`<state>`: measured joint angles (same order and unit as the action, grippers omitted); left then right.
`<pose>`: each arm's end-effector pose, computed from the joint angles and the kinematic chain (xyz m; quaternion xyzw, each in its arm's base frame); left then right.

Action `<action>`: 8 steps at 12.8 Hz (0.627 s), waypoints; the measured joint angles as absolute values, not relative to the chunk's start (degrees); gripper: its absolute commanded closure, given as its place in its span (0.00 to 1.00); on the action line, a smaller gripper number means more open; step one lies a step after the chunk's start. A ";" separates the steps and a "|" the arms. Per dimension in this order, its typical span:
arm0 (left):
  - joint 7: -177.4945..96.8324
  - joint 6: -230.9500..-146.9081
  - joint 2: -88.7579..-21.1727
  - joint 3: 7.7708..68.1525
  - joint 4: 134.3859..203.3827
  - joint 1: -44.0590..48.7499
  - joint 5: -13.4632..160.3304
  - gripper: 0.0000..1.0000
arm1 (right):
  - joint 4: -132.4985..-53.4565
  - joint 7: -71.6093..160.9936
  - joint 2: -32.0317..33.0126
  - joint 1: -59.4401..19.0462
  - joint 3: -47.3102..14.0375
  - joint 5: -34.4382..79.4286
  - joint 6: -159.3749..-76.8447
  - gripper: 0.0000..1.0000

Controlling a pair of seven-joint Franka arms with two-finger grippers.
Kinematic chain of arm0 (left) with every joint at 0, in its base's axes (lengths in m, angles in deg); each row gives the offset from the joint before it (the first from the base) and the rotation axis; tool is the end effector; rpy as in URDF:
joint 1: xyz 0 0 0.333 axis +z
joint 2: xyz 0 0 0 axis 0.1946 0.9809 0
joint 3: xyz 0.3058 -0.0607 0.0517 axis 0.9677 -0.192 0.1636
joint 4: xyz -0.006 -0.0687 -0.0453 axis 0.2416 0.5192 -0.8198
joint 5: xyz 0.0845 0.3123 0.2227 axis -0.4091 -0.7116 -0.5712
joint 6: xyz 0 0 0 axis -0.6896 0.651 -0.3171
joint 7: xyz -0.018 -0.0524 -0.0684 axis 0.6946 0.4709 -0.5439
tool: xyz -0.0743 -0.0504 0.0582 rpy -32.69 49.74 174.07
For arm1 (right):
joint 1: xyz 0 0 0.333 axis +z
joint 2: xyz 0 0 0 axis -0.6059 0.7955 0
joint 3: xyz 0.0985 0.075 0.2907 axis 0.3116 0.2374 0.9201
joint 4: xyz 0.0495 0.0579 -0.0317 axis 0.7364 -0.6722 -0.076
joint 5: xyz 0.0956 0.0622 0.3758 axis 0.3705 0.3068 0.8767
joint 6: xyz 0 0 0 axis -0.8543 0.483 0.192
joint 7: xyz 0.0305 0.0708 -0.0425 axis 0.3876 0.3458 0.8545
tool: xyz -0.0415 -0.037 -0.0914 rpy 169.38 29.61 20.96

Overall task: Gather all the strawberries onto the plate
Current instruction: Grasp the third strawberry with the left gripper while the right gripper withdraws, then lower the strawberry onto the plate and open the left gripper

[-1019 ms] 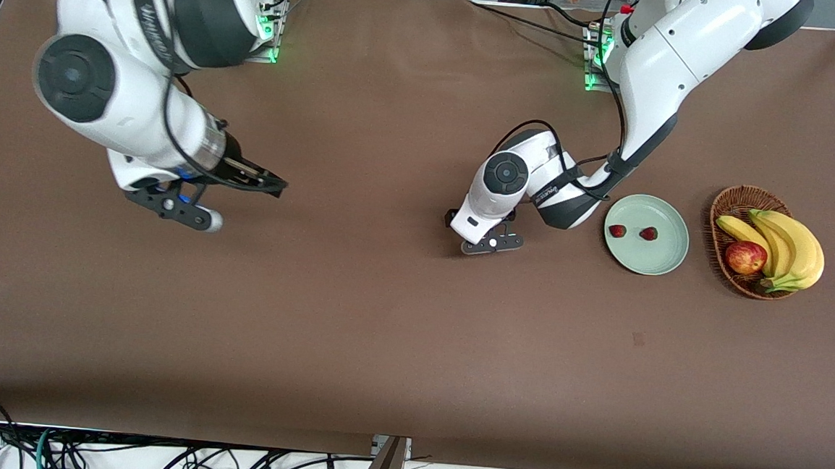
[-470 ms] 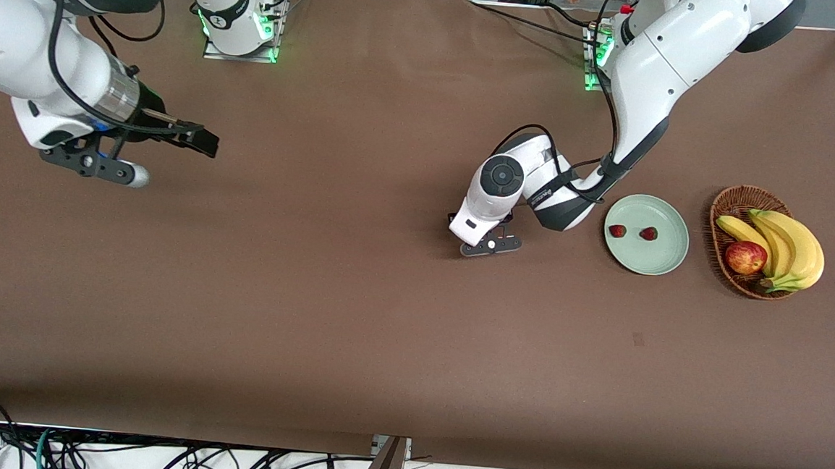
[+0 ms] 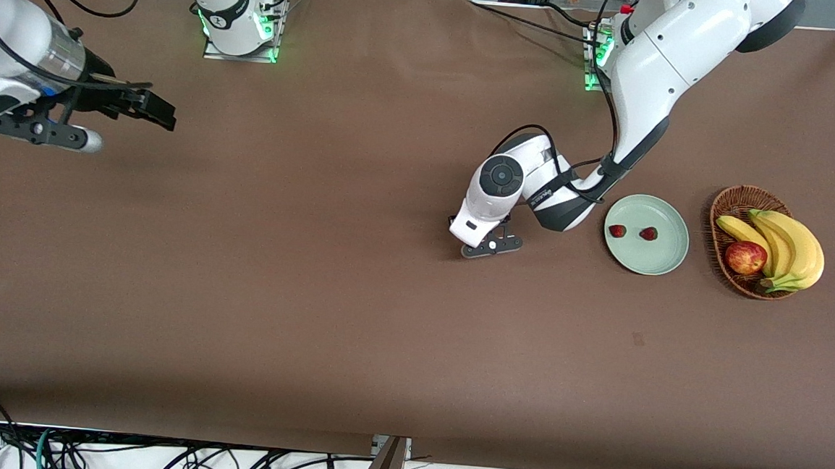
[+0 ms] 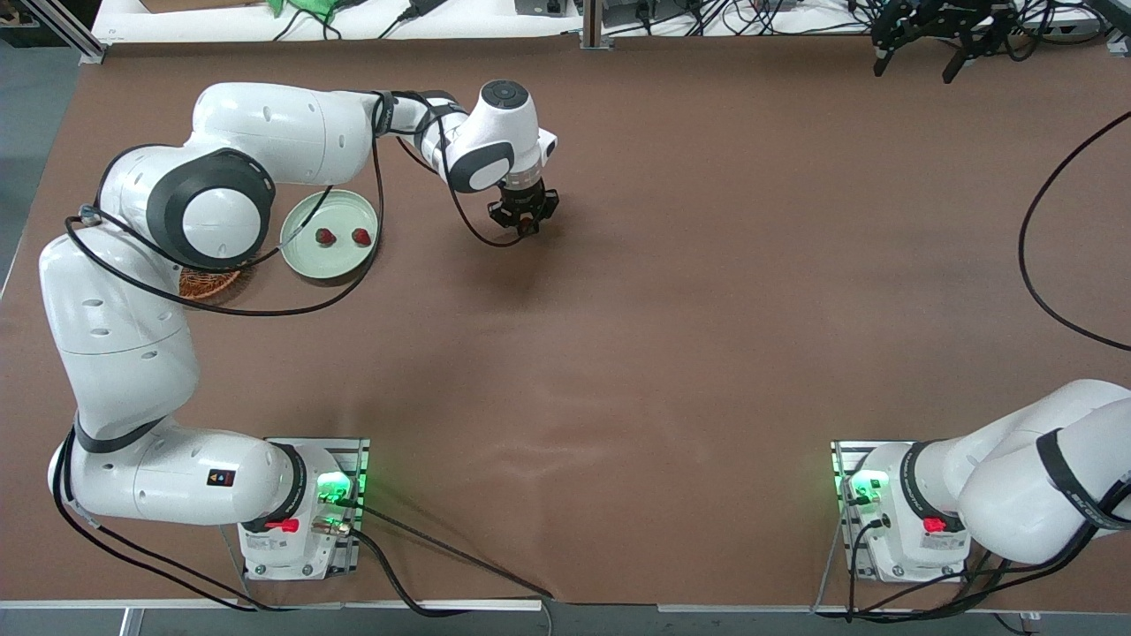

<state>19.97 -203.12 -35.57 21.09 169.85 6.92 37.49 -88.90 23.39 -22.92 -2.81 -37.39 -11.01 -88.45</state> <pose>0.5271 -0.3806 0.1778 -0.9893 -0.1347 0.0562 0.0009 0.5361 0.0852 0.5794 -0.9940 0.0696 0.0838 0.0118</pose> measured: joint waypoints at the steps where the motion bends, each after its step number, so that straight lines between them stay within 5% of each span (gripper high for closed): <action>1: 19.56 -201.85 -36.21 20.91 169.41 8.19 37.49 0.84 | -89.32 24.85 -23.57 -6.72 -34.13 -11.14 -88.66 0.01; 5: 9.80 -190.02 -39.23 11.83 169.23 25.37 37.47 0.83 | -89.59 30.59 -23.93 -22.49 -22.04 -11.17 -89.29 0.01; 8: -3.68 -186.51 -40.54 8.74 171.94 39.77 37.27 0.80 | -89.59 31.50 -24.67 -25.47 -18.96 -11.18 -89.34 0.01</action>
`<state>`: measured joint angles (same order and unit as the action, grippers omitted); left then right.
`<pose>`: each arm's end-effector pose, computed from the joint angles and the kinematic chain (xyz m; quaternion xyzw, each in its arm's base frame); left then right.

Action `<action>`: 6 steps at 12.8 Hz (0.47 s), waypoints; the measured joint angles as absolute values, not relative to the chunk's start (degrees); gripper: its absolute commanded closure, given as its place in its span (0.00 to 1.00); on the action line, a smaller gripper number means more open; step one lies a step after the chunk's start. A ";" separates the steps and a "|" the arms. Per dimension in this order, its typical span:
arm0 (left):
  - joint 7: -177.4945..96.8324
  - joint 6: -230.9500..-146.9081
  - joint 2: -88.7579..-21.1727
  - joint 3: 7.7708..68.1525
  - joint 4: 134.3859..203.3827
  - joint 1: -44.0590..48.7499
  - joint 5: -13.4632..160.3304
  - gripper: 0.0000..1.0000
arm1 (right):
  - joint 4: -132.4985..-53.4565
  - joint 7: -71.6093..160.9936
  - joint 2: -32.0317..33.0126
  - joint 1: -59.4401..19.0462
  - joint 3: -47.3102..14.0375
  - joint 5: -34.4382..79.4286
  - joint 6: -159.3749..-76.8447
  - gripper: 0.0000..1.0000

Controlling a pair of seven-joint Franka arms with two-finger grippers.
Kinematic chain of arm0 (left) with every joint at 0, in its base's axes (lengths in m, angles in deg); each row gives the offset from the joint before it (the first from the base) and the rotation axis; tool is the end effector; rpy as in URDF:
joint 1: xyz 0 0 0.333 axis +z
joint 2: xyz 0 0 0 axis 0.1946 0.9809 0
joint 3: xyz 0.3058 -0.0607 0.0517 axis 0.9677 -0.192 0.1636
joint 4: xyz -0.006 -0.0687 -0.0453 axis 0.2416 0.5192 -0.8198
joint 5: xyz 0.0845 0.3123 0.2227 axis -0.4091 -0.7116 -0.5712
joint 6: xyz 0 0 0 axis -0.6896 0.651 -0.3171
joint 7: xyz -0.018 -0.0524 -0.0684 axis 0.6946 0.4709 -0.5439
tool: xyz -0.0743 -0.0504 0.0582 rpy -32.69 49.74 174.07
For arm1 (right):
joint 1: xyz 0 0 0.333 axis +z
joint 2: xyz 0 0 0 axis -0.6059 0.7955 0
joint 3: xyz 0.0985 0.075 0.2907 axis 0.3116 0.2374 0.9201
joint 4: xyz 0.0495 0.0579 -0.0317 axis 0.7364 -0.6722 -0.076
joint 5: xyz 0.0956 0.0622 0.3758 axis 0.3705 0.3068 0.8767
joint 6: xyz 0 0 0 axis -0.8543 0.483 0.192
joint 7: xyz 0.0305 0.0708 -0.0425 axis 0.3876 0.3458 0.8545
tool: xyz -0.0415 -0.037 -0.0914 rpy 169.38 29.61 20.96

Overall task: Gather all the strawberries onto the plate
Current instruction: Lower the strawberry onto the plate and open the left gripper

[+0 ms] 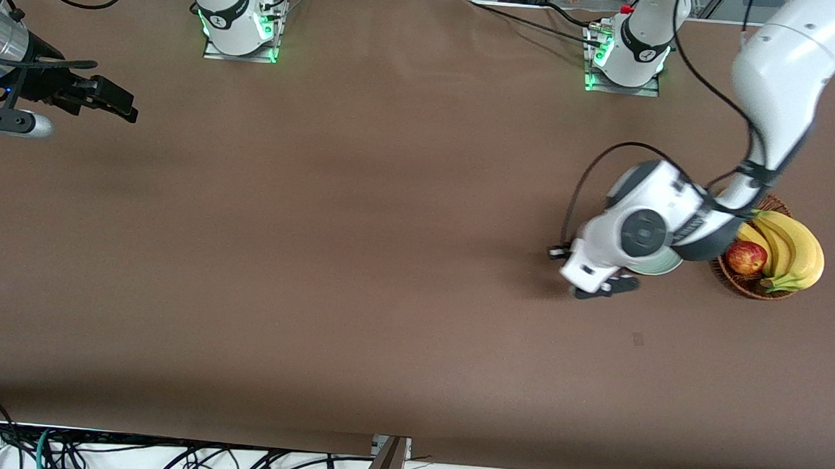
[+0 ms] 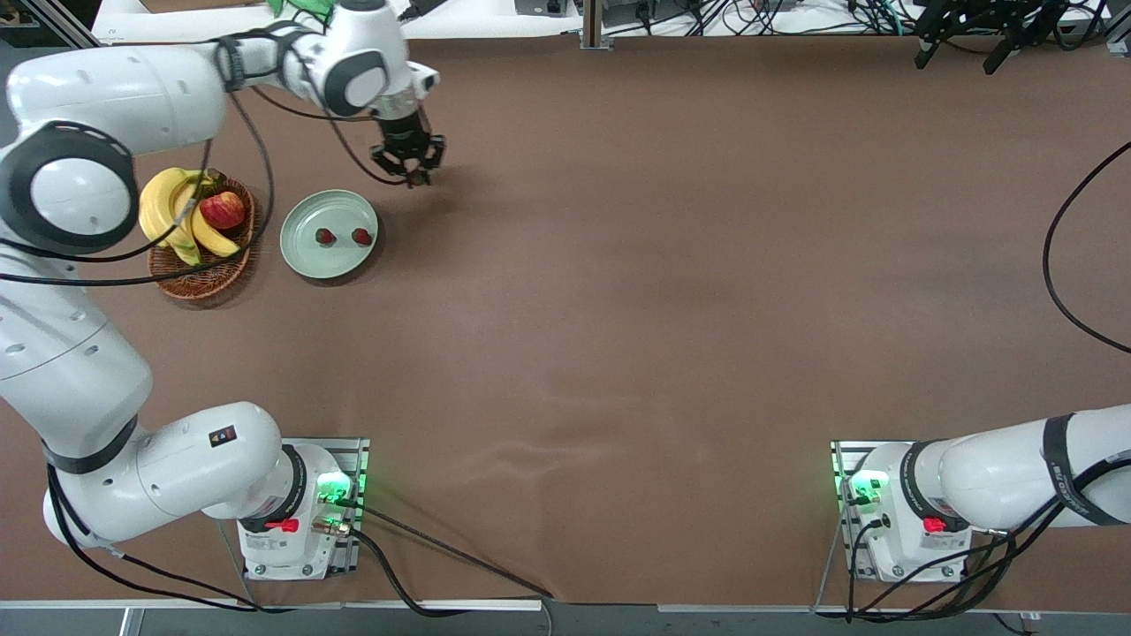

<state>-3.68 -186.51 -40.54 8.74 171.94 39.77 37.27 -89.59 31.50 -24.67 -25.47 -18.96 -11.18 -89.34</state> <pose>0.6082 -0.1383 0.2436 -0.9861 -0.1128 0.1213 0.0124 0.5345 0.0433 0.5912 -0.9969 0.0357 0.0655 0.0235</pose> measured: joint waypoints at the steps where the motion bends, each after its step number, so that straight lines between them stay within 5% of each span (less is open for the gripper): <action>1: -8.23 -186.49 -40.85 8.76 173.39 43.83 37.21 0.80 | -89.59 32.09 -24.90 -25.49 -18.81 -11.18 -89.43 0.01; 4: -17.15 -186.49 -41.31 8.70 176.88 53.71 34.62 0.79 | -89.59 32.91 -25.04 -25.66 -18.72 -11.19 -89.73 0.01; 6: -19.11 -186.49 -41.32 8.71 178.41 56.56 32.37 0.69 | -89.59 33.09 -25.04 -25.80 -18.72 -11.19 -89.99 0.01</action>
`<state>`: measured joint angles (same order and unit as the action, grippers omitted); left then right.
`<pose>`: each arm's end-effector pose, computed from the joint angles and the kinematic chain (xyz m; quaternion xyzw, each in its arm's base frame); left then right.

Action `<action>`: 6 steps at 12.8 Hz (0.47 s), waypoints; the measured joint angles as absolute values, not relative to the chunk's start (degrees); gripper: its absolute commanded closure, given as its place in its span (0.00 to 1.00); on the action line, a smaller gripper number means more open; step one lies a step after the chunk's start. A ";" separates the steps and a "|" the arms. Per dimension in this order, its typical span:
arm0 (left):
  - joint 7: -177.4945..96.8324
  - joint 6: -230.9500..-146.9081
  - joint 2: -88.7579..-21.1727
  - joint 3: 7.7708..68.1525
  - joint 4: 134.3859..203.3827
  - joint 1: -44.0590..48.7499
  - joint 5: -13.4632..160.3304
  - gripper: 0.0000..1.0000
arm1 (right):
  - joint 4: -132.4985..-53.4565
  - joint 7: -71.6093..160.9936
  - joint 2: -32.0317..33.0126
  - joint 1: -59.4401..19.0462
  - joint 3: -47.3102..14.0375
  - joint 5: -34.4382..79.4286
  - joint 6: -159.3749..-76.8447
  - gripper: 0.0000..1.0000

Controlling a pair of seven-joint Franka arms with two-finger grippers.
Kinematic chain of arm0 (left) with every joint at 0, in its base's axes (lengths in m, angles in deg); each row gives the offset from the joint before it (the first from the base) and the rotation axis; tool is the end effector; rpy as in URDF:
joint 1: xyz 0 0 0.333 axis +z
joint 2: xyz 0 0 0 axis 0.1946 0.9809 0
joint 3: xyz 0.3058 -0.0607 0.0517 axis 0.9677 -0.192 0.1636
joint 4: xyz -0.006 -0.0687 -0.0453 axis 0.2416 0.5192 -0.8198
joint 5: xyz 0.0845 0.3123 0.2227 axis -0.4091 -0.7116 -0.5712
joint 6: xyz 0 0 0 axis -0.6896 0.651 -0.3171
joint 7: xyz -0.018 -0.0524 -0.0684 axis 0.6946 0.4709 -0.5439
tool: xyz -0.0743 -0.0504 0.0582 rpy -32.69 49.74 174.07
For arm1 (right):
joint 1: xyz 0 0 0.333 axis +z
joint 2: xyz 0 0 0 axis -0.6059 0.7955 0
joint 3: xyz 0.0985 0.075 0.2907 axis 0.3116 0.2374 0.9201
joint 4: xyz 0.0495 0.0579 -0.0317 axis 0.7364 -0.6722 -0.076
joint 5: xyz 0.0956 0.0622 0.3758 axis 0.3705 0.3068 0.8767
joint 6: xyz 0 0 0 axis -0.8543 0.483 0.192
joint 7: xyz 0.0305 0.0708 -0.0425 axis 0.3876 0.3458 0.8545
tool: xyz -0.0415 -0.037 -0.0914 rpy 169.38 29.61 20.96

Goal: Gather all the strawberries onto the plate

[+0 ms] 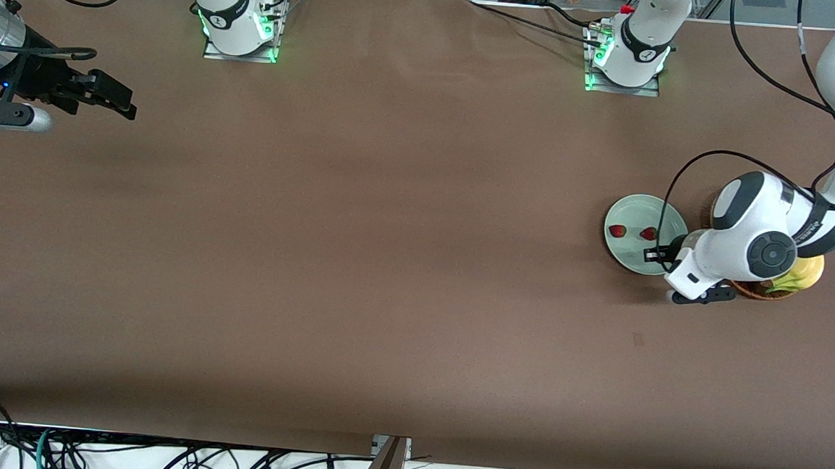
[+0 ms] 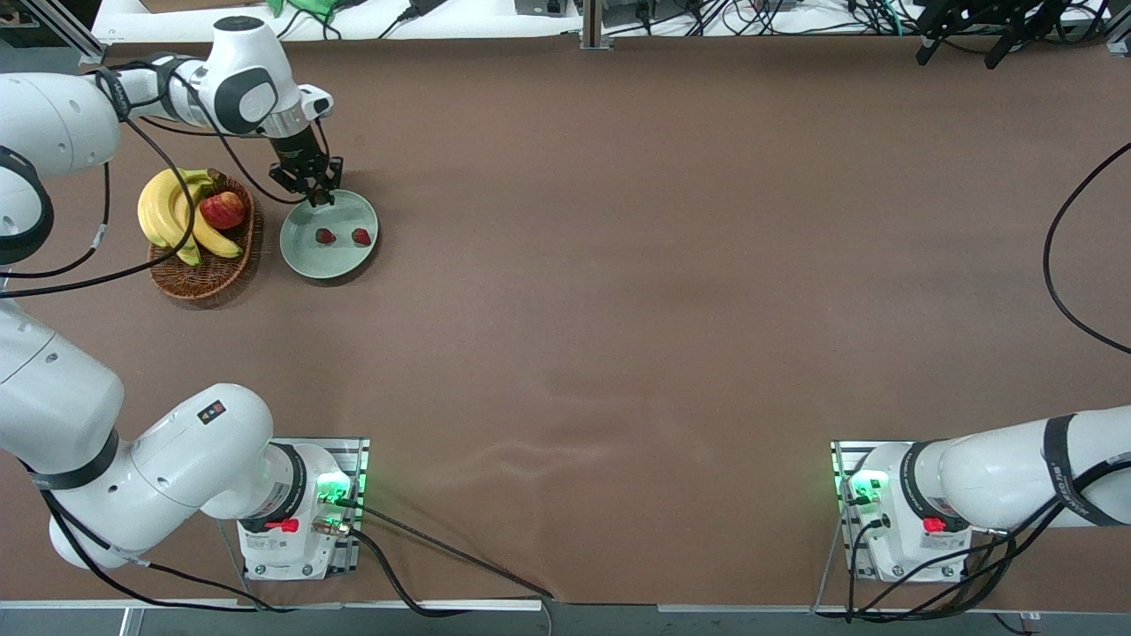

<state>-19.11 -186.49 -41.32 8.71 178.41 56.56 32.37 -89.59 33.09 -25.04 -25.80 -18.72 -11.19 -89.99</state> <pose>0.5884 0.0254 0.2115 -0.9856 -0.0761 0.1499 0.0199 0.5342 0.0422 0.5955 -0.9978 0.0227 0.0564 0.0255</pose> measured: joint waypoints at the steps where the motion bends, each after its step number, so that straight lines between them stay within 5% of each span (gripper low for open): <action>1: -19.32 -186.49 -41.31 8.71 179.01 56.78 31.67 0.63 | -89.58 33.11 -25.04 -25.82 -18.72 -11.20 -90.20 0.01; 3: -19.44 -186.50 -41.31 8.60 179.69 56.50 31.34 0.00 | -89.46 33.11 -25.03 -25.83 -18.72 -11.23 -90.41 0.01; 6: -21.55 -185.60 -41.44 8.28 179.68 56.29 31.27 0.00 | -88.61 33.11 -24.90 -25.90 -18.72 -11.24 -90.21 0.01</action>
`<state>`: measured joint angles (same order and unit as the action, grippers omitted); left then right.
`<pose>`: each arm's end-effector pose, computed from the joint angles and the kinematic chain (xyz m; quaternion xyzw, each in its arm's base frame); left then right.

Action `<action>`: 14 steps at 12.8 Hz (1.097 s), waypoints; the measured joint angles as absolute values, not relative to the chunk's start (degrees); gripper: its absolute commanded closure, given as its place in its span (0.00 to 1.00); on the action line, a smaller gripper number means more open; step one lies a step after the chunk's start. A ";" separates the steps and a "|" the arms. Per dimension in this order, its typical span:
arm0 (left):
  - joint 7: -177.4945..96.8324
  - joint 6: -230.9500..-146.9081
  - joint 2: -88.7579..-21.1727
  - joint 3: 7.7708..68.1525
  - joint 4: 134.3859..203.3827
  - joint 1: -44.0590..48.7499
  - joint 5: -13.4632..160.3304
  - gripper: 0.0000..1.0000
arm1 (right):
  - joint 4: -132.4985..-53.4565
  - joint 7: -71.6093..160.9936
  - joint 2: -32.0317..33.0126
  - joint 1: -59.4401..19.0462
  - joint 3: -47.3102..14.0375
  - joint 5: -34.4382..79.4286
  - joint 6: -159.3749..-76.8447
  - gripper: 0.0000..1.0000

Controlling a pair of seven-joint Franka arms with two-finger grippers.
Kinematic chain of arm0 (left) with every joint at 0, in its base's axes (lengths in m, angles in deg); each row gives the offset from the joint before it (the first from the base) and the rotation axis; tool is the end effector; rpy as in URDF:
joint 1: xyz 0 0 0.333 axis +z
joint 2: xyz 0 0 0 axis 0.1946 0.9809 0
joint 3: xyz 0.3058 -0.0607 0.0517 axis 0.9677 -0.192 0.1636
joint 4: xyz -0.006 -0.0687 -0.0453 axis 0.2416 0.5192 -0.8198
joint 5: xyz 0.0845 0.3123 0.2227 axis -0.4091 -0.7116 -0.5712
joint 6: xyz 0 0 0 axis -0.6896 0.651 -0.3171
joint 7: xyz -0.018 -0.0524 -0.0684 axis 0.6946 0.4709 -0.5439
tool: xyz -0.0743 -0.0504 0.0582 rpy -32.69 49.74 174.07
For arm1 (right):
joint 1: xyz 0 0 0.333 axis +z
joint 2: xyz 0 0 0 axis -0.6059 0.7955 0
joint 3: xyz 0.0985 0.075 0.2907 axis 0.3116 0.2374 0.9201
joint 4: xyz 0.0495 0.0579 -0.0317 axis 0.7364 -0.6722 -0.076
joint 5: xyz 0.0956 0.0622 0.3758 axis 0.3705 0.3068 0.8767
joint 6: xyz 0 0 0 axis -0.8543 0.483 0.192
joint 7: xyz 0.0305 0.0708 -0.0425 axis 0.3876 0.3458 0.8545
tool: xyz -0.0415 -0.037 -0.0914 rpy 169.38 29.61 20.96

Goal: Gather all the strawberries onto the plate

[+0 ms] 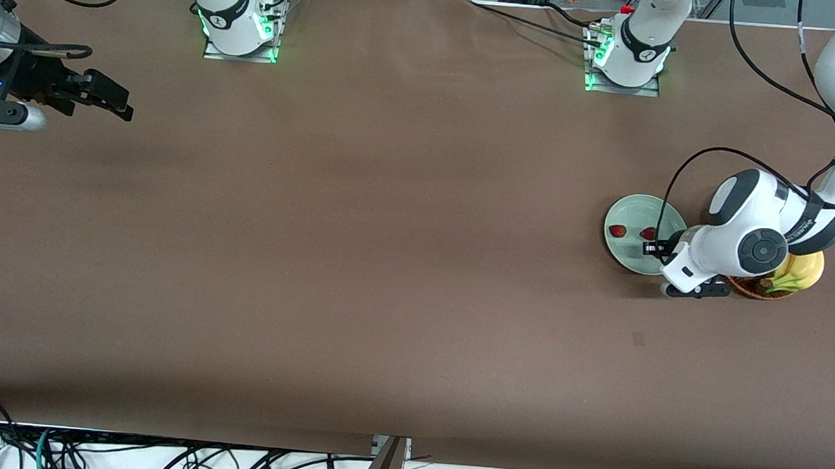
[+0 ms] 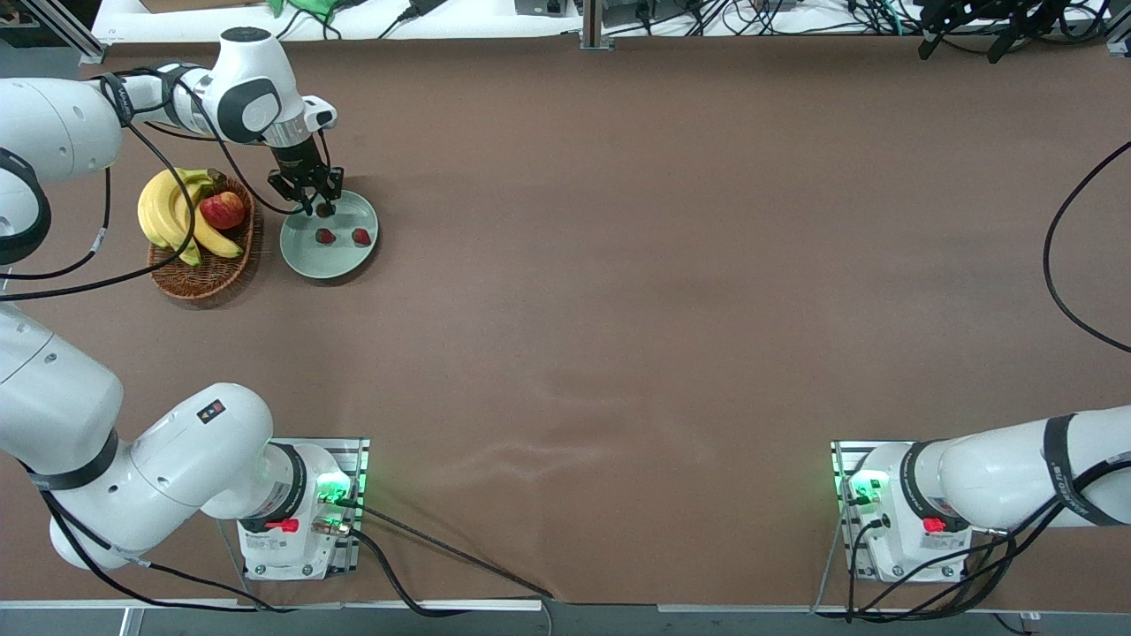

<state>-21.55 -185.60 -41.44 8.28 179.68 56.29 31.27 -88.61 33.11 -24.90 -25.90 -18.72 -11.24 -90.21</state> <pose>0.5801 0.0163 0.2063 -0.9858 -0.0388 0.1612 0.0273 0.5363 0.0413 0.6024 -0.9983 0.0233 0.0471 0.0258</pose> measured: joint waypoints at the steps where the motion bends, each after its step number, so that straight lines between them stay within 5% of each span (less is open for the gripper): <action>1: -21.75 -184.33 -41.80 7.92 179.23 56.31 31.26 0.00 | -88.31 33.14 -24.86 -25.94 -18.72 -11.26 -90.21 0.01; 6: -22.87 -179.63 -47.83 1.63 175.60 57.71 31.26 0.00 | -87.47 33.31 -24.60 -25.96 -18.70 -13.18 -90.20 0.01; 11: -32.61 -171.71 -50.93 -11.22 167.25 69.47 32.06 0.00 | -87.26 33.85 -23.75 -25.96 -18.63 -13.24 -90.23 0.01; 14: -41.11 -168.53 -51.83 -11.34 160.27 70.14 38.75 0.00 | -87.09 33.85 -23.74 -25.96 -18.63 -13.24 -90.21 0.01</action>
<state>-41.11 -168.53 -51.83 -11.34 160.27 70.14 38.75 -87.09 33.85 -23.74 -25.96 -18.63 -13.24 -90.21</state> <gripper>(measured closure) 0.000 0.004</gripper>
